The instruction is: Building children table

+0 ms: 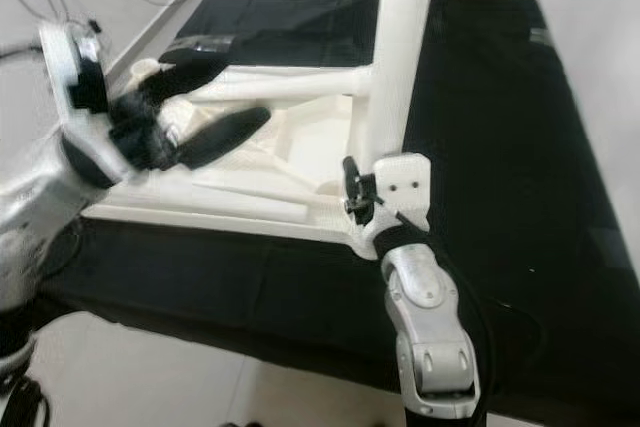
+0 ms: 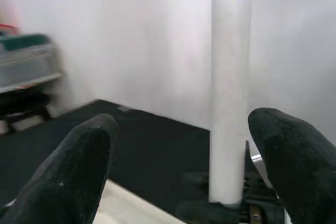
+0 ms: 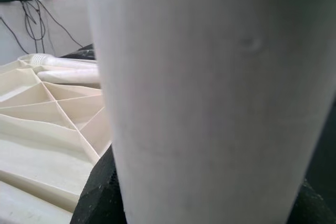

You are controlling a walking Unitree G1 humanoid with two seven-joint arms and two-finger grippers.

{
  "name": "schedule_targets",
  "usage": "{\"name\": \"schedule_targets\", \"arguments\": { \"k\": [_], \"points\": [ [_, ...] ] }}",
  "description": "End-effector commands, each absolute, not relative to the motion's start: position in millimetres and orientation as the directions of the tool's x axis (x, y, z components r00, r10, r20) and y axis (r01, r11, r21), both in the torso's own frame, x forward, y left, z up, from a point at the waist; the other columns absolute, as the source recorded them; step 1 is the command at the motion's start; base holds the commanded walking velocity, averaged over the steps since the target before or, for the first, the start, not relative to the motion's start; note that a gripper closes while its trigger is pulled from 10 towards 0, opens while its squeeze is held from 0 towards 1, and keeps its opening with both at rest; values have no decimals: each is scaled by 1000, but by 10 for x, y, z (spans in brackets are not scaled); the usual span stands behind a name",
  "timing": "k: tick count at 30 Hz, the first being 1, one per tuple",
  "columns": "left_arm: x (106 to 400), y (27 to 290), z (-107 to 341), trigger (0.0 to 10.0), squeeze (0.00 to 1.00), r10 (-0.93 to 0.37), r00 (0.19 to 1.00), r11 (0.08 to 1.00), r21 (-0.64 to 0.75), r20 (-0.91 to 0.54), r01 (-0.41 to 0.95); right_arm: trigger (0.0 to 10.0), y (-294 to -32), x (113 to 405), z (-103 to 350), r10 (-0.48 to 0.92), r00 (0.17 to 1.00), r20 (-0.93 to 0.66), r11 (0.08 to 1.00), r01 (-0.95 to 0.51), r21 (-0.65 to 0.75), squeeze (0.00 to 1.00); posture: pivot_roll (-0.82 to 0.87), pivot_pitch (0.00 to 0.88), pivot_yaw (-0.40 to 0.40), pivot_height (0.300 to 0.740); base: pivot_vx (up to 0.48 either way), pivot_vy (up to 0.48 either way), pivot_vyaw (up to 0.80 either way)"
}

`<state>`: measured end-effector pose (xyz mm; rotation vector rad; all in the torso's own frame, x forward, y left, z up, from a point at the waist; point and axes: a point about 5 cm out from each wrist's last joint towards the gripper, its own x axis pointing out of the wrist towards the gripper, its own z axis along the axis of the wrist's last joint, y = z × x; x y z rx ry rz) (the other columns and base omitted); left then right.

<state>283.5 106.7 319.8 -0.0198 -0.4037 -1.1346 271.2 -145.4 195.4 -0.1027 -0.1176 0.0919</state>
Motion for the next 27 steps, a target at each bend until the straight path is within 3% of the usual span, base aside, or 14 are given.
{"name": "schedule_targets", "arguments": {
  "k": [1,5,7,11,16,27],
  "points": [
    [2968,1004,3170,10000,0,-895,339,397,169,290,902,10000,-1460,2690,1505,94,989,-115,990,-105,-89,0,4,194,130,740,0,0,0],
    [3074,888,3236,10000,0,-910,299,351,152,287,924,10000,-1426,2680,1524,113,988,-104,988,-123,-98,0,1,195,134,740,0,0,0],
    [3185,639,3311,10000,0,-945,181,212,88,272,973,10000,-1375,2663,1551,139,986,-90,983,-149,-106,0,-7,199,138,740,0,0,0],
    [3198,563,3325,10000,0,-954,139,164,73,265,984,10000,-1366,2659,1556,143,986,-88,982,-152,-108,0,-8,199,138,740,0,0,0],
    [3189,339,3438,10000,0,-978,-36,-16,97,206,995,10000,-1330,2652,1563,166,983,-81,978,-175,-112,0,-7,202,140,740,0,0,0],
    [3208,155,3497,10000,0,-983,-121,-97,167,139,981,10000,-1281,2638,1584,201,978,-63,971,-207,-122,0,-18,195,146,740,0,0,0]
  ]
}}
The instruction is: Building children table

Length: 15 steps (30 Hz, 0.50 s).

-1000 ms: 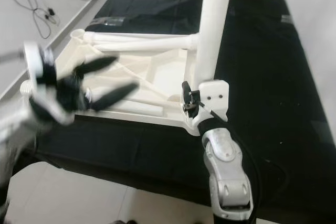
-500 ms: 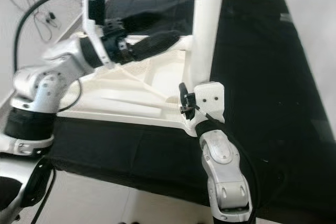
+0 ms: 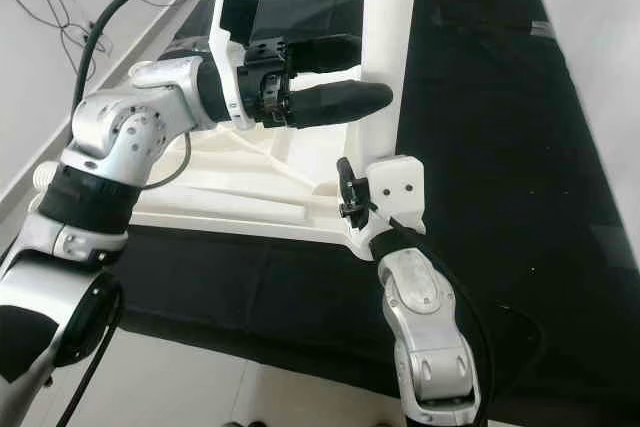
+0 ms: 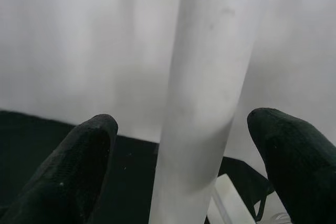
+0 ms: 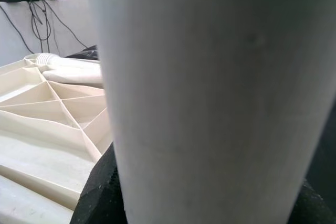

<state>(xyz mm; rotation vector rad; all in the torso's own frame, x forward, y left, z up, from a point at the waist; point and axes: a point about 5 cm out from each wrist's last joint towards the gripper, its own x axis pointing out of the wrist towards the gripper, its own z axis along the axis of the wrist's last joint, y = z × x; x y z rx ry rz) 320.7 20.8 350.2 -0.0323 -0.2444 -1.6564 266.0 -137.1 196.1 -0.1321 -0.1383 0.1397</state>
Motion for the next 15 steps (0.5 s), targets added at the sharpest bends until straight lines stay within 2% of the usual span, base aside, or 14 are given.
{"name": "schedule_targets", "arguments": {
  "k": [1,5,8,11,12,15],
  "points": [
    [3208,155,3497,10000,0,-983,-121,-97,167,139,981,10000,-1281,2638,1584,201,978,-63,971,-207,-122,0,-18,195,146,740,0,0,0],
    [3276,79,3506,10000,0,-986,-107,-83,186,127,979,10000,-1250,2628,1596,217,975,-55,967,-223,-124,0,-23,190,149,740,0,0,0],
    [3345,-37,3467,10000,0,-994,-32,-10,199,107,980,10000,-1237,2623,1602,227,973,-49,965,-232,-124,0,-20,185,148,740,0,0,0],
    [3364,-70,3452,10000,0,-995,-11,9,205,95,979,10000,-1236,2624,1602,229,972,-48,965,-233,-124,0,-20,185,148,740,0,0,0],
    [3378,-145,3468,0,0,-993,20,43,199,113,979,10000,-1230,2624,1600,231,972,-48,964,-236,-123,0,-29,180,149,740,0,0,0],
    [3391,-243,3507,0,0,-987,52,80,181,155,980,10000,-1221,2627,1597,235,971,-48,963,-239,-122,0,-33,178,150,740,0,0,0]
  ]
}}
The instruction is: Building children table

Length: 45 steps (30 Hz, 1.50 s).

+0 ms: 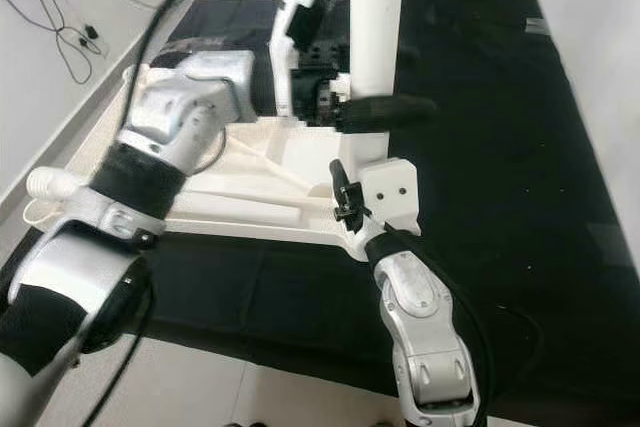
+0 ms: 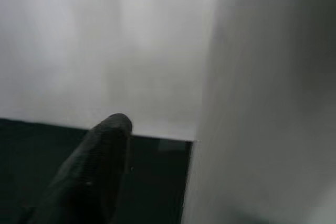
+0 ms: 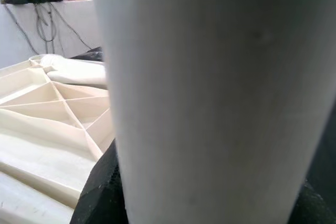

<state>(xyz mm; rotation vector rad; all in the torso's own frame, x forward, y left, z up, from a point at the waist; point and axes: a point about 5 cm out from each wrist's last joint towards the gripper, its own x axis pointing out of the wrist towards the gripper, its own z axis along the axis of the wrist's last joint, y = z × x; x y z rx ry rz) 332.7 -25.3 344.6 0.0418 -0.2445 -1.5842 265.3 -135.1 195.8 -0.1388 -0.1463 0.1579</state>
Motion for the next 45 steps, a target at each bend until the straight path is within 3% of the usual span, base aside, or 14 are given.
{"name": "schedule_targets", "arguments": {
  "k": [1,14,15,21,23,24,25,26,27,28,34,45],
  "points": [
    [3393,-266,3518,0,0,-984,58,87,174,168,981,10000,-1218,2628,1596,236,971,-47,963,-240,-122,0,-34,178,150,740,0,0,0],
    [3324,-361,3543,0,0,-978,0,34,164,208,986,10000,-1280,2687,1595,232,971,-50,967,-236,-96,0,-36,170,143,740,0,0,0],
    [3320,-370,3545,0,0,-977,-2,33,162,215,986,10000,-1302,2721,1617,253,966,-45,963,-256,-89,1000,-37,171,141,740,0,0,0],
    [3319,-386,3535,0,0,-974,-4,32,157,225,987,10000,-1405,2874,1722,317,948,-27,943,-318,-97,1000,-40,170,135,740,0,0,0],
    [3317,-386,3532,0,0,-973,-6,31,155,229,987,10000,-1457,2965,1806,387,922,-20,914,-387,-120,1000,-41,170,132,740,0,0,0],
    [3311,-390,3526,0,0,-972,-9,28,154,234,988,10000,-1528,3097,1953,500,866,-17,851,-495,-173,992,-43,169,130,740,0,0,0],
    [3311,-390,3526,0,0,-972,-9,28,154,234,988,10000,-1528,3097,1953,500,866,-17,851,-495,-173,992,-43,169,130,740,0,0,0],
    [3306,-392,3521,0,0,-972,-13,24,154,234,988,10000,-1546,3156,2028,557,830,-21,810,-549,-208,800,-43,168,129,740,0,0,0],
    [3306,-392,3521,0,0,-972,-13,24,154,234,988,10000,-1546,3156,2028,557,830,-21,810,-549,-208,800,-43,168,129,740,0,0,0],
    [3291,-403,3511,0,0,-972,-24,13,154,234,988,10000,-1524,3209,2132,670,742,-31,715,-656,-242,0,-42,167,128,740,0,0,0],
    [3261,-422,3491,0,0,-971,-42,-6,153,235,988,10000,-1488,3285,2226,763,645,-39,615,-743,-265,0,-37,168,126,740,0,0,0],
    [3218,-446,3426,0,0,-970,-61,-29,138,236,990,10000,-1415,3472,2341,835,550,-2,538,-816,-212,0,-35,174,124,740,0,0,0]
  ]
}}
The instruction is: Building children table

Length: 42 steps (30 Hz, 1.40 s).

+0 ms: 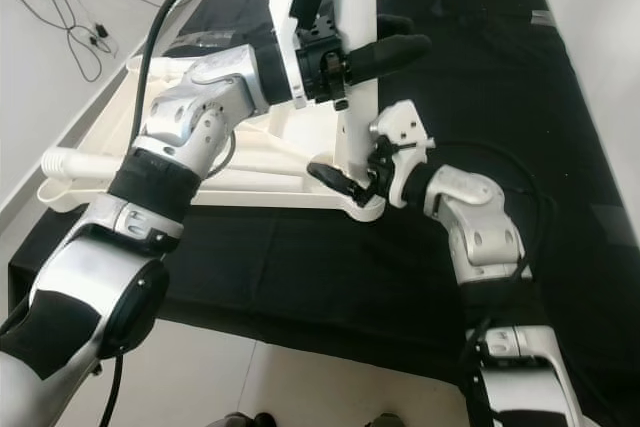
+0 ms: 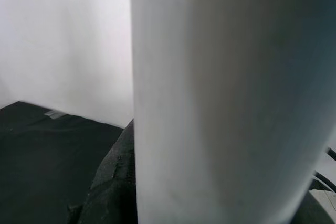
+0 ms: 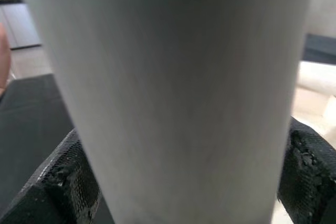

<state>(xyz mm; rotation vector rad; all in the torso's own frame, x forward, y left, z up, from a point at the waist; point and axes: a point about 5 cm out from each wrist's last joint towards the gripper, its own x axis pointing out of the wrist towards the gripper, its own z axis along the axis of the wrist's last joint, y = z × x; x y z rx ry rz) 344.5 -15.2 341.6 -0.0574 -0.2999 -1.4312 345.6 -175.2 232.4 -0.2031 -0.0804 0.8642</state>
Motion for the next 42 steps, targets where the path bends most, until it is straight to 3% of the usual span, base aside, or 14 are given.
{"name": "schedule_targets", "arguments": {
  "k": [1,3,4,5,6,18,19,20,21,26,27,34,36,42],
  "points": [
    [3218,-446,3426,0,0,-970,-61,-29,138,236,990,10000,-1415,3472,2341,835,550,-2,538,-816,-212,0,-35,174,124,740,0,0,0],
    [3218,-446,3426,0,0,-970,-61,-29,138,236,990,10000,-1415,3472,2341,835,550,-2,538,-816,-212,0,-35,174,124,740,0,0,0],
    [3215,-453,3421,0,0,-969,-63,-31,136,238,990,6392,-1404,3489,2348,843,538,4,527,-823,-212,0,-37,176,125,740,0,0,0],
    [3215,-453,3421,0,0,-969,-63,-31,136,238,990,6392,-1404,3489,2348,843,538,4,527,-823,-212,0,-37,176,125,740,0,0,0],
    [3210,-463,3414,0,0,-969,-64,-33,133,241,991,0,-1395,3514,2351,852,523,8,514,-833,-204,0,-38,178,121,740,0,0,0],
    [3230,-456,3374,0,0,-968,-40,-10,123,248,992,0,-1364,3582,2170,827,562,-25,552,-818,-160,0,-42,180,120,740,0,0,0],
    [3249,-451,3373,902,0,-968,-21,9,120,252,993,0,-1366,3588,2147,814,580,-31,569,-807,-157,0,-42,180,120,740,0,0,0],
    [3262,-449,3372,902,0,-967,-9,22,117,254,993,0,-1370,3596,2135,807,589,-34,578,-801,-157,0,-42,180,120,740,0,0,0],
    [3287,-445,3367,10000,1000,-967,15,42,102,254,994,0,-1382,3611,2112,786,617,-39,606,-782,-149,0,-45,178,120,740,0,0,0],
    [3336,-439,3373,10000,1000,-963,73,97,82,260,992,0,-1413,3628,2054,742,668,-54,658,-741,-133,0,-45,177,116,740,0,0,0],
    [3358,-428,3388,10000,0,-960,93,117,75,263,990,0,-1435,3621,1999,711,699,-76,691,-714,-114,0,-45,176,115,740,0,0,0],
    [3406,-359,3472,10000,0,-948,137,164,72,286,984,0,-1406,3373,1733,584,801,-131,802,-594,-58,0,-40,174,101,740,0,0,0],
    [3399,-337,3489,10000,0,-947,138,167,76,290,983,0,-1487,3150,1546,310,933,-185,940,-330,-86,0,-30,174,91,740,0,0,0],
    [3394,-308,3485,10000,0,-949,139,169,84,284,982,0,-1454,2765,1422,102,977,-189,988,-122,-97,0,-24,171,95,740,0,0,0]
  ]
}}
